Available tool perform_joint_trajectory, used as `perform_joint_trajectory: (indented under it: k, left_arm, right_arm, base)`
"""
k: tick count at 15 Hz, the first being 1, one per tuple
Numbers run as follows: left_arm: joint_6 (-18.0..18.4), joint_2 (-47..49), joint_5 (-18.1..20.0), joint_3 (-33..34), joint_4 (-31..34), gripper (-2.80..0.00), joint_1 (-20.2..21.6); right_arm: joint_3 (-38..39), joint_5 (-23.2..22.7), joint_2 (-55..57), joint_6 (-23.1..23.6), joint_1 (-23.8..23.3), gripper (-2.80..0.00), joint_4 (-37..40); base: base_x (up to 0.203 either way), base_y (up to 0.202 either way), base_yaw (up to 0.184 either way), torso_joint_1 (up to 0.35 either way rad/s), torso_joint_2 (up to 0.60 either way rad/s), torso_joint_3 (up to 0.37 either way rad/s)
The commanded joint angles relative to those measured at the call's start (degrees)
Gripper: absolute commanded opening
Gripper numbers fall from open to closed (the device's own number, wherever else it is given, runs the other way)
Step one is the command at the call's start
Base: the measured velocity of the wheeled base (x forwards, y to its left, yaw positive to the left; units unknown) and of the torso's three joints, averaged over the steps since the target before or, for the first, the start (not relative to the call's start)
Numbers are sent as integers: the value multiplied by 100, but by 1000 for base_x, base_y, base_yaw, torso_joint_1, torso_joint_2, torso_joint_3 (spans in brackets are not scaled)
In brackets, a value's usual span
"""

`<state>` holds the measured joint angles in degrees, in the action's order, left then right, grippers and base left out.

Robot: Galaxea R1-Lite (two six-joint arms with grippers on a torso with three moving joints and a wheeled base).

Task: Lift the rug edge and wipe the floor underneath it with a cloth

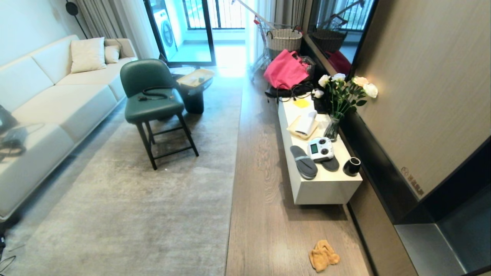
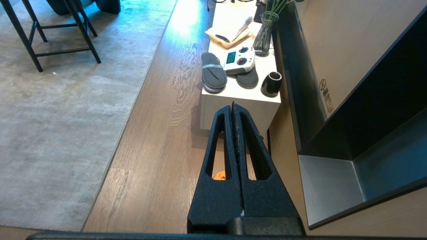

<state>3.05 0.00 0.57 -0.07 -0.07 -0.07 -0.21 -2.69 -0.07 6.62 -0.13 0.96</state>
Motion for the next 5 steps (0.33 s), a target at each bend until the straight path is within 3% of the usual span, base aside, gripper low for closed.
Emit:
perform_joint_trajectory:
  k: [1,5]
  left_arm:
    - [3,0,-5,-1,-1,-280,-1]
    - [3,0,-5,-1,-1,-280,-1]
  right_arm:
    - [3,63,7,-30,0,-280,-2]
    - [3,173,7,-196,-3,-280,-17]
  base:
    - [0,0,0,0,0,0]
    - [0,0,0,0,0,0]
